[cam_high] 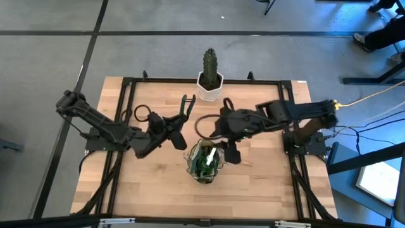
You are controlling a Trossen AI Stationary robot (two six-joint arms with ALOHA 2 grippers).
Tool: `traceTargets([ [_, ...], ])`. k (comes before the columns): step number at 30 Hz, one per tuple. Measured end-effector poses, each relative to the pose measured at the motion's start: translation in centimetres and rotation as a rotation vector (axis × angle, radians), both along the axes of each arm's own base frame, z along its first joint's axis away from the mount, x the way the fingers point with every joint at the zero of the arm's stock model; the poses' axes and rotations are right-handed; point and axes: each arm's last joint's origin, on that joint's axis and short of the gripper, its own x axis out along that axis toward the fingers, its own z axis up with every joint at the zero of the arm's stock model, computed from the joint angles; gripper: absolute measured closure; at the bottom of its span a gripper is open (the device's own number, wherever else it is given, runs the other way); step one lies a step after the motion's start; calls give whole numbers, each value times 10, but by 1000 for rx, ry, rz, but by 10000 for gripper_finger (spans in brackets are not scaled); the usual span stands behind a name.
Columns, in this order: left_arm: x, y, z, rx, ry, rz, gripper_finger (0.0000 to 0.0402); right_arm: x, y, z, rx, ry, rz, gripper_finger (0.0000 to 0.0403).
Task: Pick & Place Garden tools in Gardening bag
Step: Put the shear scissors into the gardening bag
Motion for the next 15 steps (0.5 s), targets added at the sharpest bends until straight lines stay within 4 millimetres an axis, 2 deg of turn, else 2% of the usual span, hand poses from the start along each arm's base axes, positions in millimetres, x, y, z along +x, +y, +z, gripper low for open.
traceTargets([
  [4, 1, -8, 6, 0, -6, 29, 378, -13, 3, -19, 117, -120, 17, 228],
  [9, 7, -12, 11, 2, -7, 14, 378, -38, -5, -48, 252, -319, -83, 228],
  [12, 17, -17, 12, 6, 0, 28, 378, -57, -10, -54, 250, -444, -192, 228],
  [15, 32, -25, 16, 43, 38, 100, 378, -67, -16, -65, 270, -474, -289, 228],
])
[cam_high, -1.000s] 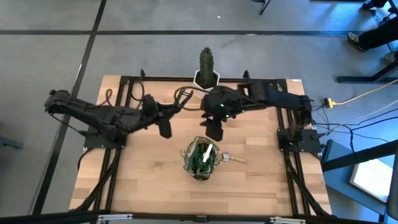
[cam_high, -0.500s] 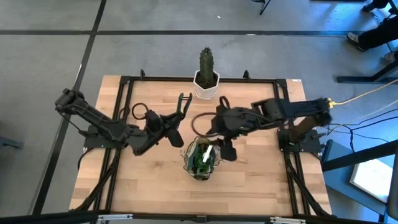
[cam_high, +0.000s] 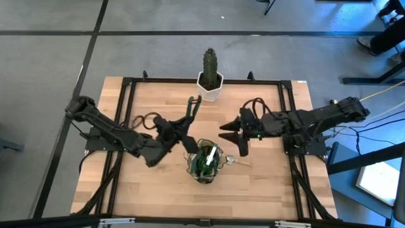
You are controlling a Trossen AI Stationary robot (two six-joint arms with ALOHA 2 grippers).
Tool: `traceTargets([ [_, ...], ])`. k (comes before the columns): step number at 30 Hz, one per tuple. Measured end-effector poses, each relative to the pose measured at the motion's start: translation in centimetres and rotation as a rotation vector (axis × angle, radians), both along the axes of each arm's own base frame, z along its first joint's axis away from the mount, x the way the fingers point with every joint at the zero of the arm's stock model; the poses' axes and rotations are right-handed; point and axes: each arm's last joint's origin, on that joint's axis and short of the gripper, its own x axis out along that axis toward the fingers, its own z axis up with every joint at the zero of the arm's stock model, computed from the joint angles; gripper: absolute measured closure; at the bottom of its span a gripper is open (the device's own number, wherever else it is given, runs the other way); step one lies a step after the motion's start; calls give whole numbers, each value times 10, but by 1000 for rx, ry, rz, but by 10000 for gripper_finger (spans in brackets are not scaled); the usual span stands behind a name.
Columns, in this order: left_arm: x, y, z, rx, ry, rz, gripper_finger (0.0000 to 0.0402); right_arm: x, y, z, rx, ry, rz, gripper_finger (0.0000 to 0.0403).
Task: Pick & Place Garden tools in Gardening bag
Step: Put the shear scissors into the gardening bag
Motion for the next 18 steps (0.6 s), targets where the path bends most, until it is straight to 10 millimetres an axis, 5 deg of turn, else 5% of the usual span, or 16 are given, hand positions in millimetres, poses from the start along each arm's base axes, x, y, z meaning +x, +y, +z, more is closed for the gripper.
traceTargets([
  [9, 57, -19, 17, 125, 171, 135, 378, 8, -31, -37, 405, -194, 77, 228],
  [18, 50, -35, 24, 69, 101, 174, 378, 0, -74, -41, 630, -564, 101, 228],
])
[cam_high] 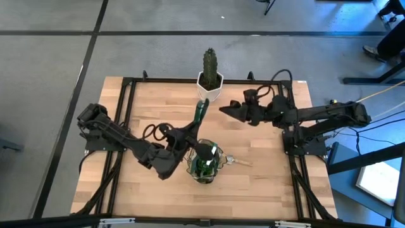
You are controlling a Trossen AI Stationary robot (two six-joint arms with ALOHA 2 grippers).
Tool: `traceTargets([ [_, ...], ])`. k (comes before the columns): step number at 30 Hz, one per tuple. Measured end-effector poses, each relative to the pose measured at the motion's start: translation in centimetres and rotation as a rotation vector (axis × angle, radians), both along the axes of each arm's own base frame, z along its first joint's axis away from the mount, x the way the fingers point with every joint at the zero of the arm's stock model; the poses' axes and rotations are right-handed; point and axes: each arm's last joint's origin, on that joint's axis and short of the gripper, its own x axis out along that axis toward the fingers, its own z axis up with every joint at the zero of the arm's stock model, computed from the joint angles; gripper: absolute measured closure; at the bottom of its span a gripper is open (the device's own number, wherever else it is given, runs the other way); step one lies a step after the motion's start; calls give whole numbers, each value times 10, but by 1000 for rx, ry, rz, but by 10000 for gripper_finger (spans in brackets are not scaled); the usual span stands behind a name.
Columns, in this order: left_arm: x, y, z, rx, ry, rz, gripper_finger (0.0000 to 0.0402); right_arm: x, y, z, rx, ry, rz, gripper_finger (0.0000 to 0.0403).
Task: Pick & Place Garden tools in Gardening bag
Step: Put the shear scissors into the gardening bag
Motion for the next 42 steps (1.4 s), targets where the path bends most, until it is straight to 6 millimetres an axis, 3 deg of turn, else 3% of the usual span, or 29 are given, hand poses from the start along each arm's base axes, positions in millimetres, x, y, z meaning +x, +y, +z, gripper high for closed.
traceTargets([
  [8, 9, -8, -13, -40, -72, -10, 378, -1, 11, -1, -156, -11, 152, 228],
  [20, 6, -17, -10, -68, -122, -48, 378, 0, 26, -3, -308, -17, 60, 211],
  [30, 26, 2, -11, -151, -285, -228, 378, -3, 31, 12, -402, -98, 185, 180],
  [34, 35, 7, -16, -180, -348, -251, 378, 0, 29, 12, -445, -43, 178, 170],
  [38, 27, 3, -10, -147, -311, -156, 378, -4, 25, 14, -461, -16, 197, 169],
  [42, 7, -7, 8, -145, -304, -154, 378, -12, 14, 17, -459, 43, 85, 169],
])
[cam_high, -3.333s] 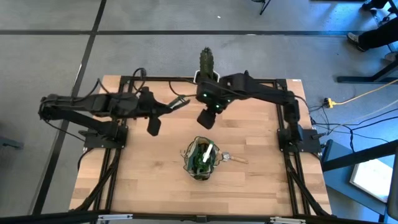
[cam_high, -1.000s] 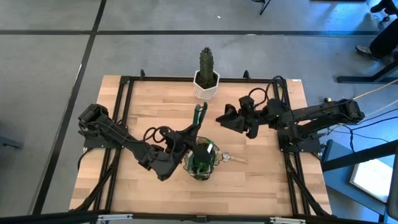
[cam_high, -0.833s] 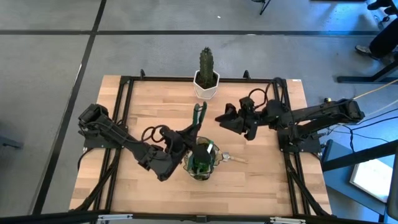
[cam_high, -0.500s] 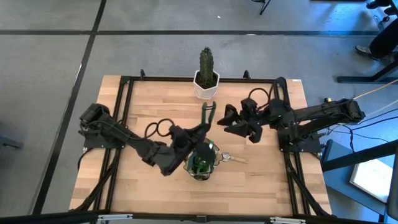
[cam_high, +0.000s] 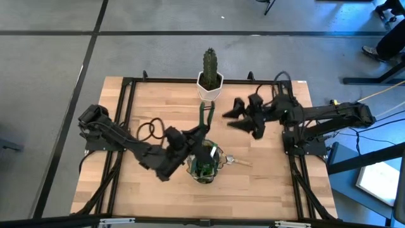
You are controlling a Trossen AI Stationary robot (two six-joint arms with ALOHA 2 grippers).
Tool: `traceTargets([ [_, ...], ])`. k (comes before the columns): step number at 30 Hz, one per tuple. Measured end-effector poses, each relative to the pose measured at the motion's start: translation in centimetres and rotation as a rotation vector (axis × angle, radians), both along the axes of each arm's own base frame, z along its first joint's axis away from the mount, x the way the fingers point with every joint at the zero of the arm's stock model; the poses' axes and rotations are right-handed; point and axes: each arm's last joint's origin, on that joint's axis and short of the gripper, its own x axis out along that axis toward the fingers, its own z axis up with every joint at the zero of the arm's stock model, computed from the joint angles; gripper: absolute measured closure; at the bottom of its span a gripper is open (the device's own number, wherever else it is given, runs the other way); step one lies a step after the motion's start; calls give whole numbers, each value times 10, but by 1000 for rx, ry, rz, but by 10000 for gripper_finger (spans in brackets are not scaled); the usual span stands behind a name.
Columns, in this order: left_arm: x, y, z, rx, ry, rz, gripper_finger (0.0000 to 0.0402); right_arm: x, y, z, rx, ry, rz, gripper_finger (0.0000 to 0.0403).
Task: Pick & Place Garden tools in Gardening bag
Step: Put the shear scissors into the gardening bag
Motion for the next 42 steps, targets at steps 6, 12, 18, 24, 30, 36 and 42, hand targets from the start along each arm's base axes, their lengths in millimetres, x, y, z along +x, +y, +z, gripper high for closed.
traceTargets([
  [6, 1, -2, -4, 4, -48, -141, 378, -7, -11, 8, -2, -35, -47, 169],
  [12, 22, 17, -19, -11, -89, -207, 378, -7, -10, 6, -9, -22, -17, 169],
  [18, 29, 31, -18, -12, -121, -238, 378, -7, -10, 6, -7, -17, -9, 169],
  [24, 30, 33, -18, -17, -128, -248, 378, -7, -9, 7, 5, -22, 17, 169],
  [30, 33, 33, -22, -29, -121, -238, 378, -7, -12, 7, 7, -25, -8, 169],
  [36, 33, 34, -22, -31, -126, -243, 378, -7, -13, 7, 24, -26, -55, 183],
  [42, 33, 33, -22, -30, -125, -247, 378, -7, -13, 7, 48, -13, -48, 262],
])
